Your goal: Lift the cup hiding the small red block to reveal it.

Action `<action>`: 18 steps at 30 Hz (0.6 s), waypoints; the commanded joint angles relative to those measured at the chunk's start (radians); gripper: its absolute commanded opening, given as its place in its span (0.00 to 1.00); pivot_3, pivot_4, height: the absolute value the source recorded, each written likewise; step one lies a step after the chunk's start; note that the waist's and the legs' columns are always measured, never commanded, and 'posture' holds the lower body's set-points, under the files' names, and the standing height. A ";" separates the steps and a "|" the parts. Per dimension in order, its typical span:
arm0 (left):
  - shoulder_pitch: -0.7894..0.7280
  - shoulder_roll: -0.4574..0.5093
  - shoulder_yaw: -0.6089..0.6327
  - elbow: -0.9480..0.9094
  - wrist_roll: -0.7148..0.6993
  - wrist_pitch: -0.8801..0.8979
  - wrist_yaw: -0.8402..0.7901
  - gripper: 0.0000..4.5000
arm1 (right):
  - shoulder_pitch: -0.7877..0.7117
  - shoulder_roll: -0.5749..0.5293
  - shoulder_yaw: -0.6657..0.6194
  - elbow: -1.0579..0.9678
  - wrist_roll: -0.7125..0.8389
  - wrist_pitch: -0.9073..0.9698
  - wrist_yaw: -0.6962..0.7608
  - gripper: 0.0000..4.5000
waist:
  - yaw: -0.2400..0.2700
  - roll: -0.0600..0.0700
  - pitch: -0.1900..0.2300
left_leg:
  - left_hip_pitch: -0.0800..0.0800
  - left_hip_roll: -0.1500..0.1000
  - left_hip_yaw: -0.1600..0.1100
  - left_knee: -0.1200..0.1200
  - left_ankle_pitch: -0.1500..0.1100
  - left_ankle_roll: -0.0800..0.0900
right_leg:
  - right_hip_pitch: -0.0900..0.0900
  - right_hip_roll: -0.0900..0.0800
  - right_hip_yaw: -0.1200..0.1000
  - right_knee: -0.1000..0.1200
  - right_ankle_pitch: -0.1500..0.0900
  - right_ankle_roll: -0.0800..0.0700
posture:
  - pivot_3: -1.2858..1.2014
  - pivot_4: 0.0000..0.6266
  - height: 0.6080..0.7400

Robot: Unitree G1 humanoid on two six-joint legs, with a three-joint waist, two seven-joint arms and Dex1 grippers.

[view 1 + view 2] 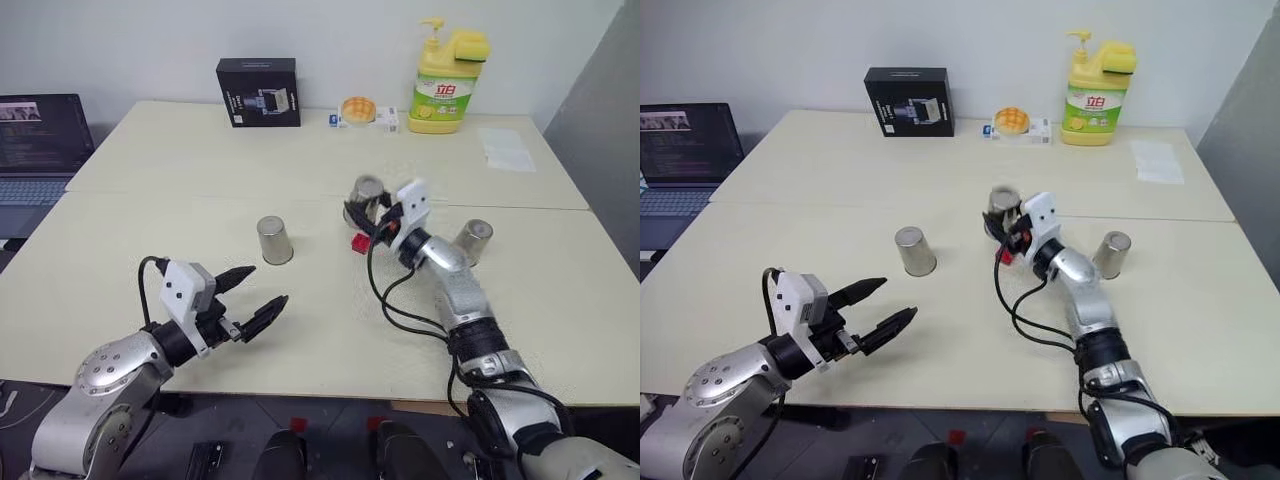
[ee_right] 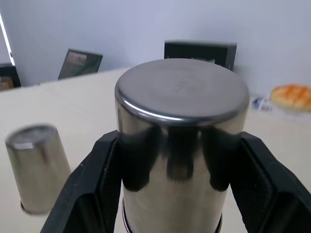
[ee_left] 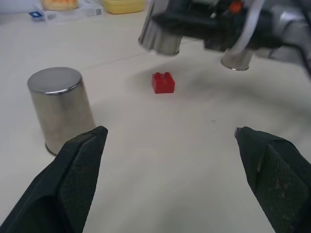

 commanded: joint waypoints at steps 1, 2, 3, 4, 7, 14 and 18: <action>0.004 -0.001 0.008 -0.015 0.004 -0.013 0.006 1.00 | 0.056 -0.056 -0.031 -0.080 -0.039 0.096 -0.075 0.60 | 0.001 0.000 0.000 | 0.000 0.000 0.001 0.000 0.000 0.000 | 0.000 0.000 0.000 0.000 0.000 0.000 | 0.52 0.24 1.00; -0.002 0.001 0.003 -0.012 0.006 -0.013 0.005 1.00 | 0.068 -0.067 -0.031 -0.051 -0.058 0.105 -0.095 0.60 | 0.001 0.000 0.000 | 0.001 -0.001 0.001 0.000 0.000 0.000 | 0.001 0.000 0.000 0.000 0.000 0.000 | 0.52 0.24 1.00; -0.006 0.002 0.000 -0.009 0.007 -0.013 0.004 1.00 | 0.076 -0.074 -0.031 -0.032 -0.069 0.113 -0.110 0.60 | 0.001 0.000 0.000 | 0.001 -0.001 0.001 0.000 0.000 0.000 | 0.001 0.000 0.000 0.000 0.000 0.000 | 0.52 0.24 1.00; -0.010 0.003 -0.002 -0.007 0.007 -0.012 0.003 1.00 | 0.080 -0.075 -0.032 -0.014 -0.072 0.118 -0.119 0.60 | 0.000 0.000 0.000 | 0.001 -0.001 0.001 0.000 0.000 0.000 | 0.001 0.000 0.000 0.000 0.000 0.000 | 0.52 0.24 1.00; -0.023 0.006 -0.007 0.000 0.006 -0.008 0.000 1.00 | 0.080 -0.056 -0.037 0.067 -0.068 0.109 -0.137 0.60 | -0.005 0.000 0.000 | 0.001 0.000 0.002 0.000 0.000 0.000 | 0.000 0.001 0.001 0.000 0.000 0.000 | 0.52 0.24 1.00; -0.035 0.009 -0.011 0.008 0.006 -0.005 -0.005 1.00 | 0.092 -0.061 -0.056 0.137 -0.070 0.054 -0.133 0.89 | -0.015 0.000 0.000 | 0.001 0.000 0.004 0.000 0.000 0.000 | 0.000 0.002 0.003 0.000 0.000 0.000 | 0.52 0.24 1.00; -0.036 0.006 -0.014 0.008 0.008 -0.005 0.000 1.00 | 0.162 -0.080 -0.049 0.045 -0.078 0.088 -0.130 0.99 | -0.011 0.000 0.000 | 0.001 0.000 0.003 0.000 0.000 0.000 | 0.000 0.002 0.003 0.000 0.000 0.000 | 0.52 0.24 1.00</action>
